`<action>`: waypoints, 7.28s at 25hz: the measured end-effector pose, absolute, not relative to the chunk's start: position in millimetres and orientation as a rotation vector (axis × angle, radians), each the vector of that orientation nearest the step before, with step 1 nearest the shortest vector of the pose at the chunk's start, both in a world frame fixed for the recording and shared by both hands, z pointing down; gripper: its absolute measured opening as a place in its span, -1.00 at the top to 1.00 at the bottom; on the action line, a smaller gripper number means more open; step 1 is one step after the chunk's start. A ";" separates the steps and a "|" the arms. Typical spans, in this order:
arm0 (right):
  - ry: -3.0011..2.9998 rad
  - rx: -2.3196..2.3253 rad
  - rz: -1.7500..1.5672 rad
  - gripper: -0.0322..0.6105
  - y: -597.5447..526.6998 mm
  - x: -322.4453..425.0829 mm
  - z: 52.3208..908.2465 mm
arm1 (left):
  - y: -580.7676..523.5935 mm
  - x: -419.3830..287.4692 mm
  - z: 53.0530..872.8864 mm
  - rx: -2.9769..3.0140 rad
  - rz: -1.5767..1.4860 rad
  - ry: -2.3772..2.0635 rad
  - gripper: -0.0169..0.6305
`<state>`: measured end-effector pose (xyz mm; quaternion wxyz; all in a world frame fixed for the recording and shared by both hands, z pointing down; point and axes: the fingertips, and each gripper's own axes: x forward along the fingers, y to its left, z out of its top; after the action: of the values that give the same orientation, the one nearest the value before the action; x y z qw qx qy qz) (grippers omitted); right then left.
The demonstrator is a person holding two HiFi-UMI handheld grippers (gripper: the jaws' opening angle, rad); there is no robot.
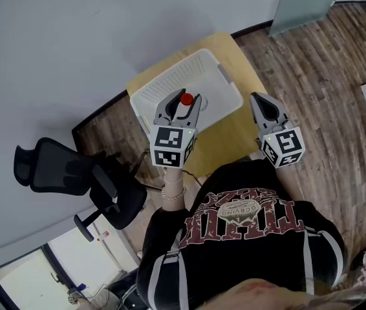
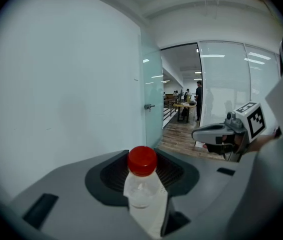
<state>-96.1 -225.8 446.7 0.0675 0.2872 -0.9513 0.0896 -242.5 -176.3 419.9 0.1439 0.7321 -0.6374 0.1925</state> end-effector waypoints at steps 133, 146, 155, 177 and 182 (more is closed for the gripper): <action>-2.601 1.383 0.345 0.85 -255.7 82.7 471.0 | -192.2 -5.5 576.5 2.439 0.730 -1.265 0.37; -2.635 1.289 0.327 0.85 -250.7 64.2 474.2 | -186.9 1.3 572.7 2.471 0.708 -1.210 0.32; -2.631 1.219 0.343 0.85 -242.2 54.6 484.0 | -176.0 -9.6 540.3 2.486 0.622 -1.274 0.31; -2.717 1.102 0.353 0.85 -214.9 25.3 487.1 | -182.5 -28.2 474.0 2.509 0.389 -1.512 0.83; -2.732 1.080 0.356 0.85 -210.7 19.8 486.2 | -185.1 -30.4 470.1 2.477 0.325 -1.520 0.85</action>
<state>19.8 -210.7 486.2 0.0910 0.3634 -0.9194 0.1199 -30.4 -185.1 470.1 0.1086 0.8421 -0.5166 0.1106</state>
